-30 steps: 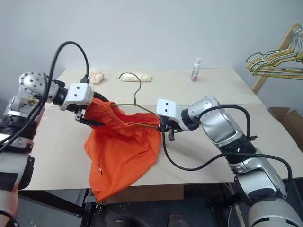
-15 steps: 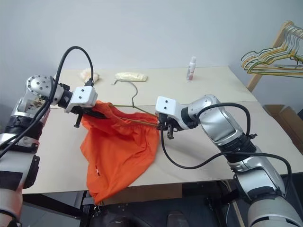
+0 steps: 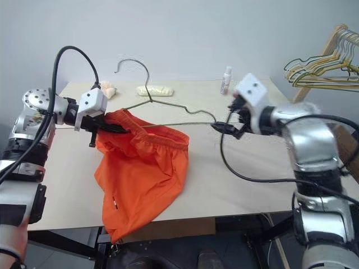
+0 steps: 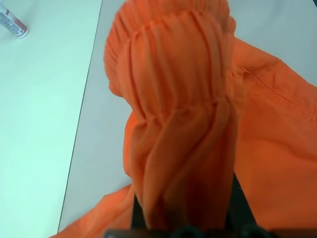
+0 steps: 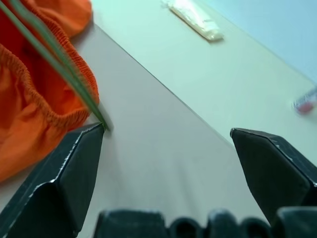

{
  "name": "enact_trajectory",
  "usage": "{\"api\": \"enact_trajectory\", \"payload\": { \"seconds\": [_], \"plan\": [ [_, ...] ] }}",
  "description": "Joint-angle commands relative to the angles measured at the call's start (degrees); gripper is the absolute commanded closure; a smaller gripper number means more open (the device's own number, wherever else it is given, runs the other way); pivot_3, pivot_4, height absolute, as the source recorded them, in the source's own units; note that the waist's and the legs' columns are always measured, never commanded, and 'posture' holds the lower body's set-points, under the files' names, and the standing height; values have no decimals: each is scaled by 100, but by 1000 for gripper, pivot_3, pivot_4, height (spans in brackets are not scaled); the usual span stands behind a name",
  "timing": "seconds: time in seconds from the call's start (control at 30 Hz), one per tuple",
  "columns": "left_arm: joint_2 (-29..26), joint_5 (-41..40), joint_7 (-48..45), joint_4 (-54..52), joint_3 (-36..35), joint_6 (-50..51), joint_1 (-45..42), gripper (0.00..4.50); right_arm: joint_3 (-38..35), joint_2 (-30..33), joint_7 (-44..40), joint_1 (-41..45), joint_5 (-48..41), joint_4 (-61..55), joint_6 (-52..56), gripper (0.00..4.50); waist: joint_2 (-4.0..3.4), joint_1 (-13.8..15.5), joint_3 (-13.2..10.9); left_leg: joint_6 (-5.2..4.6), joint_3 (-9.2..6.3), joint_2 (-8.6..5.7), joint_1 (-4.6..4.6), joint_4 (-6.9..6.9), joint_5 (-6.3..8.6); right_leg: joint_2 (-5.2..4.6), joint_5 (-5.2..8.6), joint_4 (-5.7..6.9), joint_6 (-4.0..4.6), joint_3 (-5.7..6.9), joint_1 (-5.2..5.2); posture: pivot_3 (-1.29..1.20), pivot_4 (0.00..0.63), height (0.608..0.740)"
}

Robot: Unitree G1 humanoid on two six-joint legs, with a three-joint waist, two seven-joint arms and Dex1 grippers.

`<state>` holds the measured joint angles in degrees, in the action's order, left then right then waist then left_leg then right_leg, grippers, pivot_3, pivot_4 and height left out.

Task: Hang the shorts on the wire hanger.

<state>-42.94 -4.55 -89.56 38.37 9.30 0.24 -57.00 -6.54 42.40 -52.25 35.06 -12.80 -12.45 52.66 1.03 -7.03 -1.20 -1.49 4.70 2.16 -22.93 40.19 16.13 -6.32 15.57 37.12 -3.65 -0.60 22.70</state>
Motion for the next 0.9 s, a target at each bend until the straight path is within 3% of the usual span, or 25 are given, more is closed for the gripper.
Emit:
{"api": "enact_trajectory", "payload": {
  "seconds": [0.03,0.23,0.5,0.6,0.9],
  "plan": [
    [20,-18,85,1,-85,58,-147,4500,-473,-282,153,-614,-552,-633,78,35,1,-20,0,-1,1,-1,2,2,0,0,0,-1,0,-2,-1,-142,0,740],
    [72,-1,152,45,-82,89,-204,4500,560,-1403,910,-1237,-541,-817,-37,35,0,-198,1,-1,8,3,36,-6,1,6,1,-4,-1,-23,-13,-134,0,740],
    [44,-46,149,-67,-117,188,-170,4500,1188,-2962,1993,-622,-227,1090,-349,35,0,-227,1,2,-1,1,31,-6,-1,5,1,7,-1,-17,-17,-124,0,740],
    [38,-50,153,-77,-123,189,-170,4500,1170,-3145,1883,-462,-380,1417,-341,582,0,-205,1,2,-3,0,26,-6,-2,3,0,4,-2,-16,-17,-121,0,740],
    [40,-65,215,-90,-154,170,-133,4500,927,-3191,1873,-402,-655,1305,-309,3754,0,-208,1,2,-4,1,26,-6,-1,3,0,6,-2,-16,-16,-128,0,740]
  ]
}}
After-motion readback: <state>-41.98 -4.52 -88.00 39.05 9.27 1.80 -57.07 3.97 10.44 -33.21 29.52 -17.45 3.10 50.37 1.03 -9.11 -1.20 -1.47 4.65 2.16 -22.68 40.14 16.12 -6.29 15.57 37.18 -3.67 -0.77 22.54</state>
